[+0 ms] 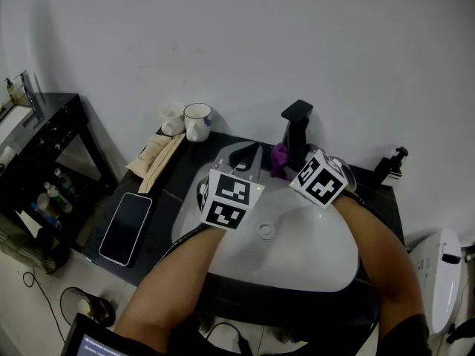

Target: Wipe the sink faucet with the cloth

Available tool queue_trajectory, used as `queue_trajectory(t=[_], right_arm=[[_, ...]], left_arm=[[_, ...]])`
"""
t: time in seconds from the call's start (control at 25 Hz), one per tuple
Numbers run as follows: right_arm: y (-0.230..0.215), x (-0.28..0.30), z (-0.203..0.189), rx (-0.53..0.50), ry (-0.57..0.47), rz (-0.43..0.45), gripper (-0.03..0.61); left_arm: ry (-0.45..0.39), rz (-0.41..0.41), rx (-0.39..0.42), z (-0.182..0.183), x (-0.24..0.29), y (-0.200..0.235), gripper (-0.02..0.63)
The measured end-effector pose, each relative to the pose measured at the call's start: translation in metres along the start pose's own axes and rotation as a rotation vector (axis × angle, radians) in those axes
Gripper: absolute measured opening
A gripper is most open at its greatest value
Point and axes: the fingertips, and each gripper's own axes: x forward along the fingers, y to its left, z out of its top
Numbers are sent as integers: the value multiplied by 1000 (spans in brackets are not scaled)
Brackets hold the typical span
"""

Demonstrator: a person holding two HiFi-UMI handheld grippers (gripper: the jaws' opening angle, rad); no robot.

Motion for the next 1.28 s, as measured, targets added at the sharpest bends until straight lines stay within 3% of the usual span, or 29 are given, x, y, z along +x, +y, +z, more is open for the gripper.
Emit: queue_trajectory(t=[0.36,0.72,0.96,1.08,1.2,1.28], right_arm=[[13,2,-10,97,-1,84,80],[31,-22,-17,-7,4,60,80],[-23,-63,-31,98,-40,-85,80],[-66,-78,-33,76,-12,-202,81],[-102,-92,-23,76,-24,-318,81],[-121,-98,-8,126,-77,-348,81]], left_arm=[[1,-3,3,0,0,-1,17],[7,-10,19,-2,0,-3,17],[16,3,13,-6,0,-1,17],[20,0,15,-7,3,-2,17],[30,-4,13,-11,0,-5,17],[33,-3,12,-12,2,-4,17]])
